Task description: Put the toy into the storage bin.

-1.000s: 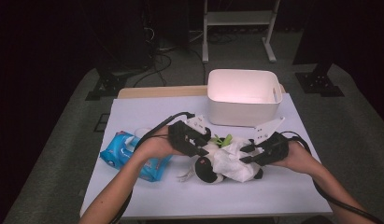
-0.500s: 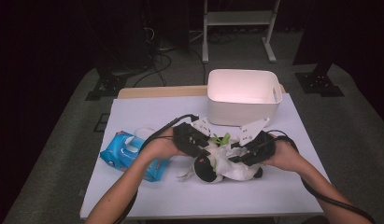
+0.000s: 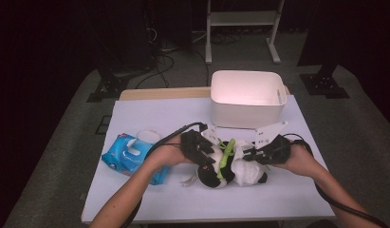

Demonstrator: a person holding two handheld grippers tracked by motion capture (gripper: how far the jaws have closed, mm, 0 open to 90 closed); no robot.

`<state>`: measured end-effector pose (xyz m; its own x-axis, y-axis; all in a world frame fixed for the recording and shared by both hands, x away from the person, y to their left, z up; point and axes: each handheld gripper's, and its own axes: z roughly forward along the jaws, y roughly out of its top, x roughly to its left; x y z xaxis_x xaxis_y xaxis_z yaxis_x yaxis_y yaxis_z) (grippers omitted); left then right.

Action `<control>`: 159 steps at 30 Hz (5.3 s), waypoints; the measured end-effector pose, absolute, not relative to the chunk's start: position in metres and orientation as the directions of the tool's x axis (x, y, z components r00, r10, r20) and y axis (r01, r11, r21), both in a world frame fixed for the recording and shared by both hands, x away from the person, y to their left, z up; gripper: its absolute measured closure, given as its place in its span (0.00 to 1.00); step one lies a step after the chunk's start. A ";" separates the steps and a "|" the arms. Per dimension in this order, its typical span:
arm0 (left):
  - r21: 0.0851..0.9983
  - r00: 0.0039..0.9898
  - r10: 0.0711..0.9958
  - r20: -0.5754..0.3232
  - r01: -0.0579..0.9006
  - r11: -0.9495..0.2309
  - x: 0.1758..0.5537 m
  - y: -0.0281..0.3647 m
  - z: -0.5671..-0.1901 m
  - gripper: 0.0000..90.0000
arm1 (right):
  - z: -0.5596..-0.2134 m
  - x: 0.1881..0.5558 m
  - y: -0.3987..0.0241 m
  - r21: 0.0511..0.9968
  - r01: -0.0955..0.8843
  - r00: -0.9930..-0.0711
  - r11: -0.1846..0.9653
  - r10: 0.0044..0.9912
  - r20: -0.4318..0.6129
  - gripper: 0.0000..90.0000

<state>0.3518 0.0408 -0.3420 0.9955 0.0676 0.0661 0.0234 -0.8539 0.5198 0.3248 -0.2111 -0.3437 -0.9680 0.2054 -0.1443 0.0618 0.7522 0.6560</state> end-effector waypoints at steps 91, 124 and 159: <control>0.633 0.998 -0.064 0.014 -0.059 -0.772 0.327 -0.027 -0.320 0.82 | -0.352 0.316 -0.252 0.738 0.155 -0.969 0.657 0.245 -0.014 0.91; 0.541 0.999 0.035 0.031 0.013 -0.841 0.335 0.009 -0.348 0.66 | -0.370 0.311 -0.286 0.705 0.253 -0.941 0.663 0.338 0.020 0.91; 0.529 0.999 0.030 0.043 0.003 -0.849 0.325 0.011 -0.352 0.66 | -0.373 0.334 -0.284 0.704 0.285 -0.933 0.651 0.358 0.047 0.91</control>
<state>0.3245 0.0106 -0.3515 0.9986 0.0299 0.0432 0.0026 -0.8485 0.5292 0.3340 -0.2836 -0.3732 -0.9327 0.3576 0.0473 0.2851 0.6506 0.7039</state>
